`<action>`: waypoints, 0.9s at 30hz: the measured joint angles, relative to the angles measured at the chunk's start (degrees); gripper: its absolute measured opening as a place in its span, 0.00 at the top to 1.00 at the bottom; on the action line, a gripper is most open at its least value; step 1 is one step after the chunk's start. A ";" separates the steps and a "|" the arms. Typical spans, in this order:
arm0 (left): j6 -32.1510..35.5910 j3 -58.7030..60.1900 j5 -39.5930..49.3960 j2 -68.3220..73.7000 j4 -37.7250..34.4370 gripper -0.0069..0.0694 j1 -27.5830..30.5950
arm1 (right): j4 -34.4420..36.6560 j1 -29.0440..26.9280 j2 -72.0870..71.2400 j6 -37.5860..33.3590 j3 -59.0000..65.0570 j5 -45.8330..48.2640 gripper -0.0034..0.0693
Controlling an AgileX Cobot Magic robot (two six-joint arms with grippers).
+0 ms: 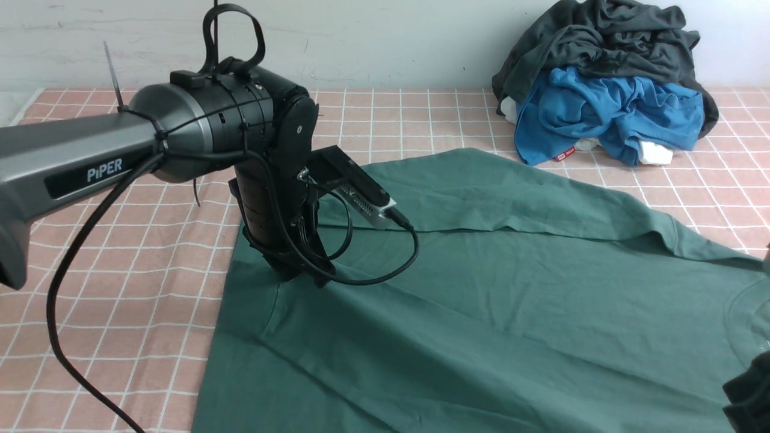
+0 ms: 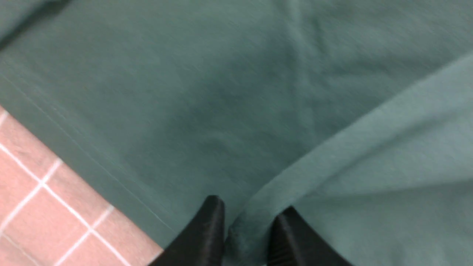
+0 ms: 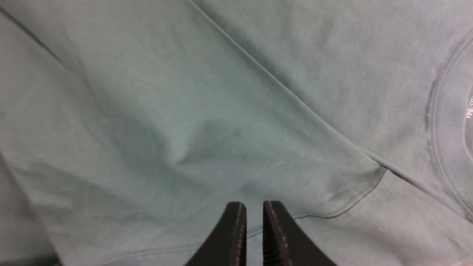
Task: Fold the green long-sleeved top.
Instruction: Use the left arm to drag and place the cuff at the centered position on the left edge of the fabric, then use the left arm to clamp the cuff farthest from it
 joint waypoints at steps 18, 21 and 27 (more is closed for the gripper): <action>-10.49 -21.52 -3.05 12.89 -8.70 0.36 12.64 | -1.51 0.00 15.23 1.36 -11.93 -6.04 0.79; -10.81 -26.48 -5.25 18.25 -10.62 0.36 13.58 | -1.51 0.00 16.12 1.36 -12.77 -6.54 0.79; -12.10 -32.76 -6.43 24.91 -11.29 0.36 13.69 | -1.51 0.00 16.60 1.36 -12.77 -6.54 0.79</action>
